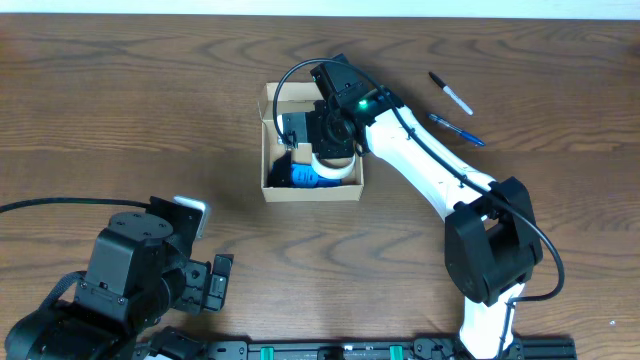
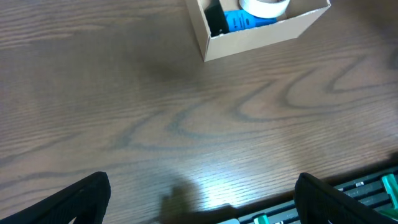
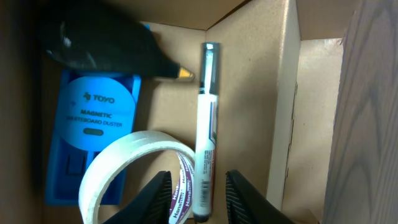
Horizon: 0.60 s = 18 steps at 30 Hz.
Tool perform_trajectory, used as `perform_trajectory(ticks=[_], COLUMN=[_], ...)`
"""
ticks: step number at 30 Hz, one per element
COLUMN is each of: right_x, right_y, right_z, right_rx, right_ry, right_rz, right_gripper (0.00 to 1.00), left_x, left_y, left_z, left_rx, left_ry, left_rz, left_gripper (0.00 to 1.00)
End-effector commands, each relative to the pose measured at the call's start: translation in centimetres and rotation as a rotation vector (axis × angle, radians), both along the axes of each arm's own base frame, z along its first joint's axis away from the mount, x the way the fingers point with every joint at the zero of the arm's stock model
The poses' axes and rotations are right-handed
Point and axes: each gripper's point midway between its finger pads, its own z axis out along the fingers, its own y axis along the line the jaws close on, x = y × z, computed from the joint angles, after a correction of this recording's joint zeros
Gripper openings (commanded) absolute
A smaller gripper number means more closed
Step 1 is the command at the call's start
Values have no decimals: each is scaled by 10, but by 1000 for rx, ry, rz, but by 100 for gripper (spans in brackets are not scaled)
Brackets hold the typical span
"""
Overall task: Pack container
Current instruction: 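Release the marker and lift the right gripper out of the box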
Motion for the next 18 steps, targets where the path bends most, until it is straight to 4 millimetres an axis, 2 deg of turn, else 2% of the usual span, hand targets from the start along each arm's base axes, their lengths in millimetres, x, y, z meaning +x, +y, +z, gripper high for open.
perform_trajectory(ticks=[1, 3, 6, 8, 9, 11, 14, 16, 18], right_x=[-4, -5, -8, -12, -13, -13, -5, 2, 8], right_y=[3, 5, 12, 15, 14, 6, -21, -49, -80], right_z=[-11, -6, 21, 51, 73, 106, 149, 167, 172], right_rx=[-12, -3, 28, 65, 92, 128, 175, 197, 188], right_ry=[20, 14, -34, -85, -121, -177, -251, -277, -271], right_rz=[13, 8, 23, 25, 8, -47, -208, -333, -416], right_gripper=[32, 31, 32, 32, 33, 34, 38, 40, 44], left_x=[0, 0, 0, 0, 0, 0, 0, 0, 0], left_y=[0, 0, 0, 0, 0, 0, 0, 0, 0], left_z=[5, 5, 5, 5, 5, 5, 4, 5, 4], left_rx=[-2, -2, -2, -2, -2, -2, -2, -2, -2], left_ry=[-14, -14, -14, -14, -14, -14, -14, -14, -14], left_rz=[-2, -2, -2, -2, -2, -2, -2, -2, -2], left_gripper=[95, 95, 95, 95, 95, 95, 95, 95, 95])
